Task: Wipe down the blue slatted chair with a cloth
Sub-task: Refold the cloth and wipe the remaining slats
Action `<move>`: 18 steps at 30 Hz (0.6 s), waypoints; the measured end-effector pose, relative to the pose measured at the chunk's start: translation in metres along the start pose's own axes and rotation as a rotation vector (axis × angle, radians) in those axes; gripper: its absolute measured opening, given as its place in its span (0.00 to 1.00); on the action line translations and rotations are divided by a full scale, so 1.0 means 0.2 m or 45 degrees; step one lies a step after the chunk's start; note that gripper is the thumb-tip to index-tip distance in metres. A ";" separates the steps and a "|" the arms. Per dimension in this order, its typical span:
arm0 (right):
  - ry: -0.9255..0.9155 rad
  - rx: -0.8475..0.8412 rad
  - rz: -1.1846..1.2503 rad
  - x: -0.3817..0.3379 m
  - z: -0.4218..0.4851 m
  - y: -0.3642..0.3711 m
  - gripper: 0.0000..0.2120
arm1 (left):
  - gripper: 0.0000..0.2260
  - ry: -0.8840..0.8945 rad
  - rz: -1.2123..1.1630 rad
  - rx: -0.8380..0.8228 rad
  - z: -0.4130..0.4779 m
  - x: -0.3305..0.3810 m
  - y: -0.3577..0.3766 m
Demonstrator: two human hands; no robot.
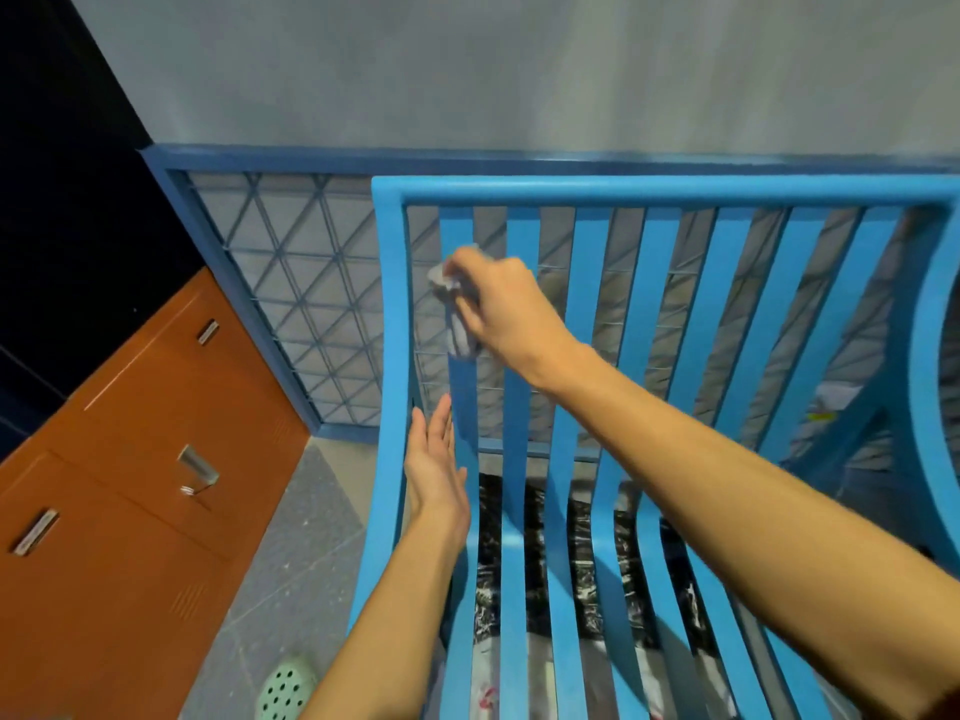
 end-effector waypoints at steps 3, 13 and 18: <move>-0.038 0.077 0.014 0.03 0.06 -0.06 0.11 | 0.26 0.011 0.016 0.056 0.01 -0.05 -0.02; 0.200 -0.182 0.126 0.30 -0.63 0.50 0.11 | 0.16 0.080 0.095 0.183 0.05 -0.06 -0.10; 0.442 -0.486 -0.022 0.46 -0.93 0.78 0.10 | 0.12 -0.018 0.134 0.329 0.00 -0.20 -0.21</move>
Point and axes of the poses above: each hand's wrist, its own z-axis towards the middle knuckle, its own y-axis out of the palm, x = y × z, the point moved 9 cm from there along z, towards the middle knuckle, and after that the axes turned 12 degrees about z, right-handed, at the moved point
